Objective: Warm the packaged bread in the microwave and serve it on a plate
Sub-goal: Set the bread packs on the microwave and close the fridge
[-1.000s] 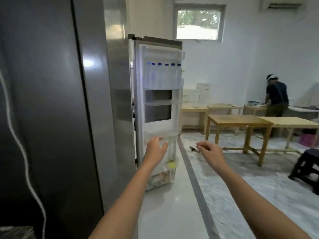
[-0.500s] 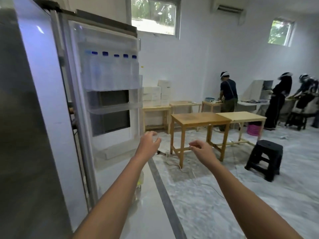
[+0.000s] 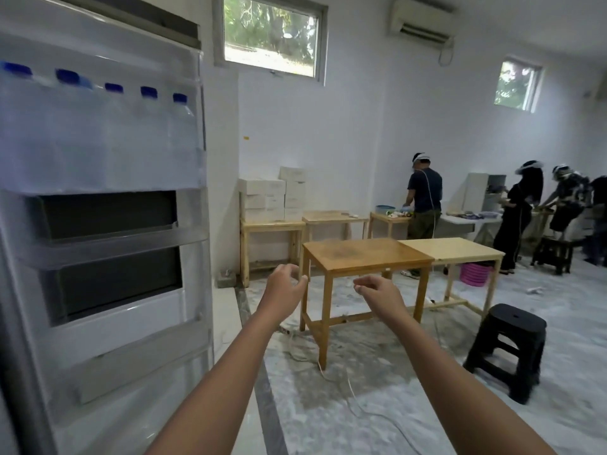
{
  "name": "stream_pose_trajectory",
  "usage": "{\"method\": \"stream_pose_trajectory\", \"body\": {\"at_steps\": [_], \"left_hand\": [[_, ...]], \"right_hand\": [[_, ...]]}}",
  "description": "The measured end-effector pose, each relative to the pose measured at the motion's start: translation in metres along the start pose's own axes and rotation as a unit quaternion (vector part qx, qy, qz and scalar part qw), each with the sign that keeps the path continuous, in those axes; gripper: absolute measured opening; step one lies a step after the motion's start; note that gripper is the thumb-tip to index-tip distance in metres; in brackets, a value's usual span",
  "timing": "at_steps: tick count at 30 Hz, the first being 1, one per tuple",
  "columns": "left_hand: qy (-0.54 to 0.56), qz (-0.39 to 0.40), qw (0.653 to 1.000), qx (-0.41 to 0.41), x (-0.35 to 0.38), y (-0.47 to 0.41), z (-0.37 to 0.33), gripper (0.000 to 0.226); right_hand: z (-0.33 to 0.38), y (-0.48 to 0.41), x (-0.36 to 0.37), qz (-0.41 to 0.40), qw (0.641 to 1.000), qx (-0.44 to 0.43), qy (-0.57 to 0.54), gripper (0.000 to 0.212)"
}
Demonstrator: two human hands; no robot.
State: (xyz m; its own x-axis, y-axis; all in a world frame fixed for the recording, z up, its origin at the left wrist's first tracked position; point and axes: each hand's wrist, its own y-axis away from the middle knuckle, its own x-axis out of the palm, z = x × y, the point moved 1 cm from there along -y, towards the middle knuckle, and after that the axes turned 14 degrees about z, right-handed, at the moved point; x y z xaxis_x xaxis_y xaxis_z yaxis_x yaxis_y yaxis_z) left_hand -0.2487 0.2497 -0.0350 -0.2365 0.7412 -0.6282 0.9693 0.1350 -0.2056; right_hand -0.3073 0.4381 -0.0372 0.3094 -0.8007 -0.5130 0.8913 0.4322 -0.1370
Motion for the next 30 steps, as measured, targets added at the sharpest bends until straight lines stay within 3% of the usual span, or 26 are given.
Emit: {"method": "stream_pose_trajectory", "body": {"at_steps": [6,11,17,23,26,30], "left_hand": [[-0.007,0.009,0.999,-0.039,0.005,-0.126,0.039,0.038],[-0.024,-0.029,0.996,-0.078,-0.023,-0.221,0.097,0.039],[-0.096,-0.06,0.989,-0.097,-0.072,-0.332,0.149,0.029],[-0.188,-0.099,0.97,-0.121,-0.138,-0.408,0.168,0.039],[-0.311,-0.141,0.931,-0.128,-0.174,-0.434,0.168,0.034],[-0.502,-0.17,0.832,-0.164,-0.219,-0.464,0.161,0.022]], "right_hand": [[-0.039,-0.143,-0.013,0.032,0.999,0.007,-0.001,0.02],[-0.061,-0.264,0.012,0.068,0.998,0.005,-0.011,0.022],[-0.05,-0.407,0.046,0.119,0.992,-0.037,-0.025,0.021],[-0.027,-0.521,0.097,0.176,0.98,-0.083,-0.04,0.023],[-0.016,-0.57,0.136,0.234,0.965,-0.091,-0.07,0.021],[0.012,-0.612,0.206,0.369,0.918,-0.101,-0.107,0.014]]}}
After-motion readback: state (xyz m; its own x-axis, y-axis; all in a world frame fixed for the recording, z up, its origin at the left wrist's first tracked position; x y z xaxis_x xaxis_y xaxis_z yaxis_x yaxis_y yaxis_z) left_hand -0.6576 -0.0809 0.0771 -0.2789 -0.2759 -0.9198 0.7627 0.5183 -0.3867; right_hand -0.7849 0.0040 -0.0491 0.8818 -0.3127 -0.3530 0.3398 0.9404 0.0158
